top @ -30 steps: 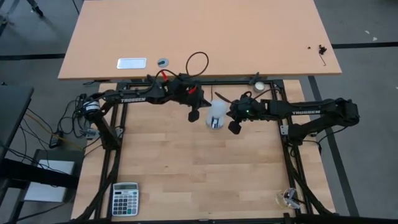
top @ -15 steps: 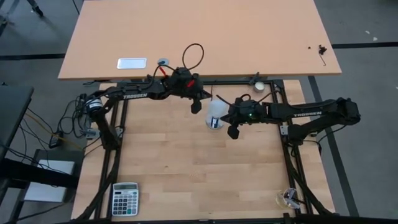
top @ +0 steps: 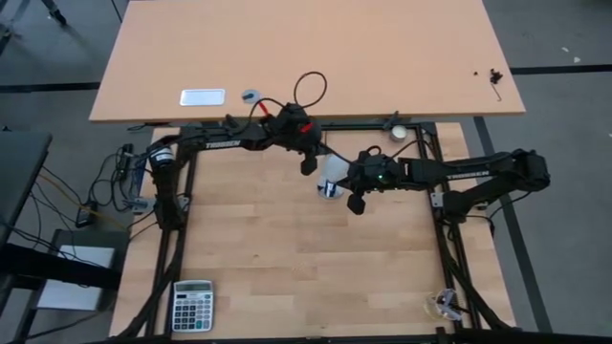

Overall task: Screw lightbulb
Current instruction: Remove the lightbulb from the silver lamp socket

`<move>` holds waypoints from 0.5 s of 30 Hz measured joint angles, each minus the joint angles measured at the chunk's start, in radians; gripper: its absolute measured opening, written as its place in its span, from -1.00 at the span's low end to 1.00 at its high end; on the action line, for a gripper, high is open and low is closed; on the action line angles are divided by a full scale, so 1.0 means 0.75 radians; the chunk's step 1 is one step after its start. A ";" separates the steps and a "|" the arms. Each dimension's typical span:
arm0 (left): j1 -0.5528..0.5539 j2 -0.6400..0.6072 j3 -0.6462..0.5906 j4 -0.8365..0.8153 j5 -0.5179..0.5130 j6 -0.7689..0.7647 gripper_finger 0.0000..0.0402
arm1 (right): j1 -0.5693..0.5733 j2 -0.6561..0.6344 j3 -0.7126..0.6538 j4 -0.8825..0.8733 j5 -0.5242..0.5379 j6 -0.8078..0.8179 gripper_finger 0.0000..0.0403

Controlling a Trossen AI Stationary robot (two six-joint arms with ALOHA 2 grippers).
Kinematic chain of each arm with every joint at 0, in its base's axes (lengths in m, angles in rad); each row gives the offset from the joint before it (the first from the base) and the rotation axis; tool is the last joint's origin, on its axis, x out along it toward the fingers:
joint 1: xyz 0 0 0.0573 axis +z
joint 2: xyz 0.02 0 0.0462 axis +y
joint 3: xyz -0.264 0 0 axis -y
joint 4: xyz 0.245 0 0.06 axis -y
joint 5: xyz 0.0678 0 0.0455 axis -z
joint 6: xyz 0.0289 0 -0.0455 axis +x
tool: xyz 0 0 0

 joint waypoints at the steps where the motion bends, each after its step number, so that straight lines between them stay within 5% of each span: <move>1: 0.000 0.001 0.000 -0.002 0.021 0.004 -1.00 | -0.003 0.000 0.000 0.000 0.000 0.000 -0.96; 15: -0.002 -0.019 0.005 -0.143 0.053 0.022 -1.00 | -0.069 -0.002 0.000 -0.073 -0.010 0.004 -0.96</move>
